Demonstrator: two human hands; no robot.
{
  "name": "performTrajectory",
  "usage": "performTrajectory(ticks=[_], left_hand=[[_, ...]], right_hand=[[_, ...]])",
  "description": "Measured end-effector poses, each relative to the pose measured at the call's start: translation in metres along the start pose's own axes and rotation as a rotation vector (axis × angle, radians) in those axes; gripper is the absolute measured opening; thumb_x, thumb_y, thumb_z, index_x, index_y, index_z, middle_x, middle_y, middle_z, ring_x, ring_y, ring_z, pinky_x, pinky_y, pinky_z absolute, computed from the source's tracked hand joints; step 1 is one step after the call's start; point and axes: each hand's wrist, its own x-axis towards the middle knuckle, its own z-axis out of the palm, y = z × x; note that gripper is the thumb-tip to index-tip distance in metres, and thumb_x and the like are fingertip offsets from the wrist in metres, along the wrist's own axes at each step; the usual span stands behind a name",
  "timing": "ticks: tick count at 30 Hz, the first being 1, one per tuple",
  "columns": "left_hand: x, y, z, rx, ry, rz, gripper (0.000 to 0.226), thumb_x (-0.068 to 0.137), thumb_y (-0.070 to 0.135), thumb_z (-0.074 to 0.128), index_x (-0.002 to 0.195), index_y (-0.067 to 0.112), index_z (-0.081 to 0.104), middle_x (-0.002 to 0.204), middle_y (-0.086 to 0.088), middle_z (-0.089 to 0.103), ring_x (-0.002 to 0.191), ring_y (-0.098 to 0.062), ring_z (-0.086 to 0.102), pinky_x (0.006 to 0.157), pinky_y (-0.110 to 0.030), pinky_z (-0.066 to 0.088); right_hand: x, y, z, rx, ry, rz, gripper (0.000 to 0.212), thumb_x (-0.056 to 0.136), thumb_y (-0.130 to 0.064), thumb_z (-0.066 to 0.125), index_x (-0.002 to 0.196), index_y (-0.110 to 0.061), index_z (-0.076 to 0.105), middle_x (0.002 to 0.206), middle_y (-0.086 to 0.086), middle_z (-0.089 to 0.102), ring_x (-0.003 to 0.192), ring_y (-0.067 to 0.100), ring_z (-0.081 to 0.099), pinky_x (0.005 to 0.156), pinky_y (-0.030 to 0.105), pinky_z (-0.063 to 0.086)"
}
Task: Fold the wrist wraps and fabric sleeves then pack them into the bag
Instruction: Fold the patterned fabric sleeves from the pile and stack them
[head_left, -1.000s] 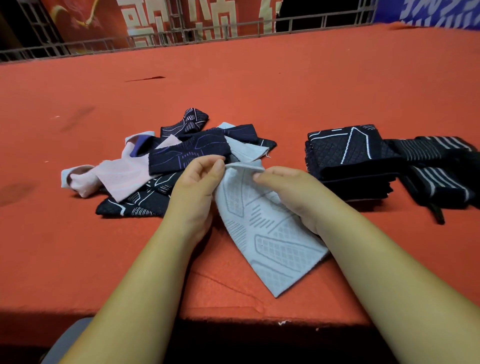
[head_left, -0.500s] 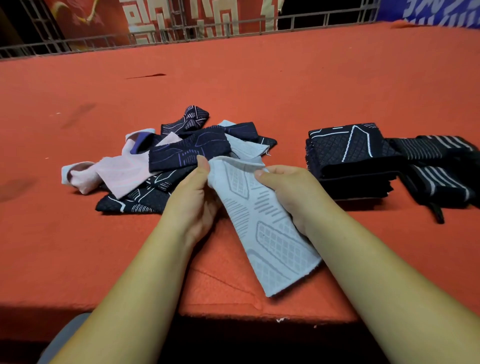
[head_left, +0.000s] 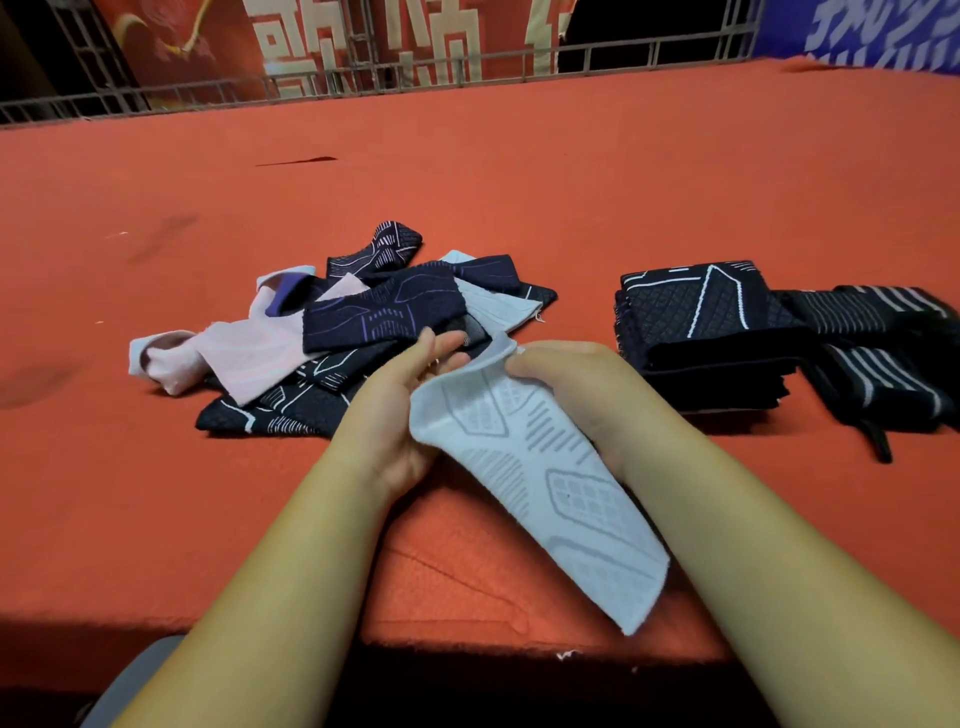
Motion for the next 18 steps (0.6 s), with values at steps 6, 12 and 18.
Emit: performTrajectory(ticks=[6, 12, 18], left_hand=[[-0.008, 0.001, 0.0, 0.18, -0.204, -0.118, 0.048, 0.11, 0.042, 0.051, 0.136, 0.008, 0.073, 0.133, -0.017, 0.073, 0.119, -0.03, 0.071, 0.104, -0.043, 0.054], [-0.01, 0.002, -0.001, 0.345, -0.299, -0.05, 0.049, 0.095, 0.036, 0.078, 0.124, -0.002, 0.072, 0.116, -0.018, 0.069, 0.108, -0.029, 0.066, 0.099, -0.041, 0.053], [-0.008, -0.001, -0.006, 0.258, -0.366, -0.079, 0.012, 0.105, 0.016, 0.066, 0.106, 0.01, 0.077, 0.111, -0.021, 0.051, 0.103, -0.035, 0.042, 0.085, -0.036, 0.047]], right_hand=[[-0.009, -0.009, -0.001, -0.208, -0.025, -0.013, 0.025, 0.098, -0.034, 0.066, 0.091, -0.016, 0.082, 0.079, 0.0, 0.077, 0.072, 0.017, 0.071, 0.071, 0.033, 0.053], [-0.016, -0.012, -0.001, -0.369, -0.095, -0.023, 0.037, 0.089, -0.044, 0.077, 0.08, -0.008, 0.072, 0.069, 0.001, 0.068, 0.062, 0.017, 0.063, 0.063, 0.031, 0.046], [-0.016, -0.012, -0.003, -0.306, -0.107, -0.007, 0.023, 0.087, -0.038, 0.082, 0.073, -0.023, 0.071, 0.068, 0.003, 0.063, 0.062, 0.019, 0.058, 0.064, 0.034, 0.043]])
